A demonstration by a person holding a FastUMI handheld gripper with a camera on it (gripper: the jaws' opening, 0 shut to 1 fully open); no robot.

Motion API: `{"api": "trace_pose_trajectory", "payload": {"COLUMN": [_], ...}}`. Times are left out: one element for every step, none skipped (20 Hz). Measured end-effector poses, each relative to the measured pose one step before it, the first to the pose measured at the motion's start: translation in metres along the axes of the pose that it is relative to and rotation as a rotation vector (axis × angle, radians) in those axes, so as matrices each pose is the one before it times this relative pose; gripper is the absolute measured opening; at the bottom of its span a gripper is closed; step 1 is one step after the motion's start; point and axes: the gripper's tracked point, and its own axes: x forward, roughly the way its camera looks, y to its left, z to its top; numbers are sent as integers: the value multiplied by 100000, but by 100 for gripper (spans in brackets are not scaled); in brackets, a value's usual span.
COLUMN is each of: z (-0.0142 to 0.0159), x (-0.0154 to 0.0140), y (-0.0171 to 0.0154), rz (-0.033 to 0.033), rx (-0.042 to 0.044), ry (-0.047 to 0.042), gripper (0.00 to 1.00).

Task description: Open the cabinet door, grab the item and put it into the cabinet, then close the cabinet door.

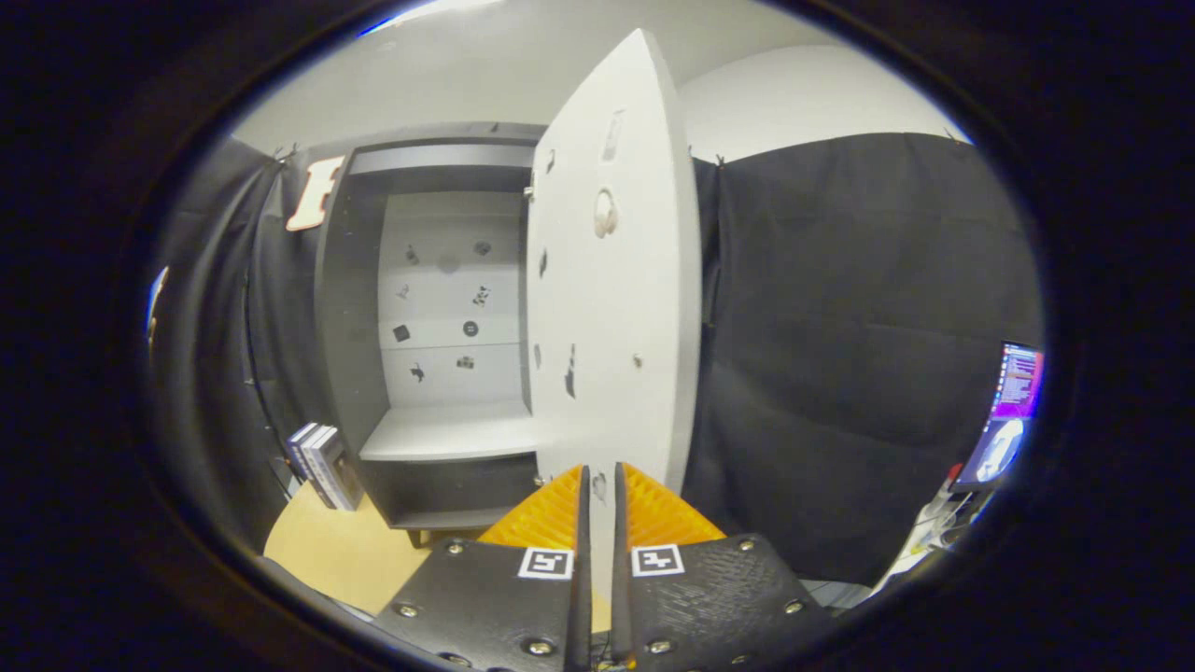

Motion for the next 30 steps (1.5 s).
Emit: {"api": "trace_pose_trajectory", "payload": {"z": [-238,-237,-271,-188,-330,-407,-569,-439,-430,-480,-642,-658,-763,-781,-951,-779,-806,-930,-689,-840,-830,-704,-764,-820,-734,-812,-819,-721,-741,-690], "x": [303,305,302,409,403,527,520,606,461,557,520,590,751,611,741,642,720,536,710,662,602,557,560,631,550,506,678,526,600,519], "y": [942,969,943,1023,1011,978,868,882,940,883,787,643,651,624,374,551,448,220,291,518,421,307,274,416,249,437,277,92,299,310], "rz": [2014,2052,2177,2579,2672,2456,1999,1766,2031,2216,2314,1697,1589,1521,921,1668,1269,1455,983,986,1333,1081,1408,1524,614,1960,548,206,727,1041], "rx": [-756,-972,-710,-103,299,-25,-766,-1056,-871,-257,-35,-62,-74,-205,-183,-359,-306,-379,-320,-366,-367,-332,-223,-504,-382,-253,-757,-1074,-951,-493], "ry": [351,405,513,580,737,847,1126,1095,1107,1300,1647,1922,2012,2239,2644,2226,2272,1755,1819,1835,2081,1576,1938,2257,1918,2070,2164,1824,1751,1984], "gripper": [9,8,8,8,8,8,8,8,8,8,8,8,8,8,8,8,8,8,8,8,9,8,8,9,10,10,28,35,45,53]}}
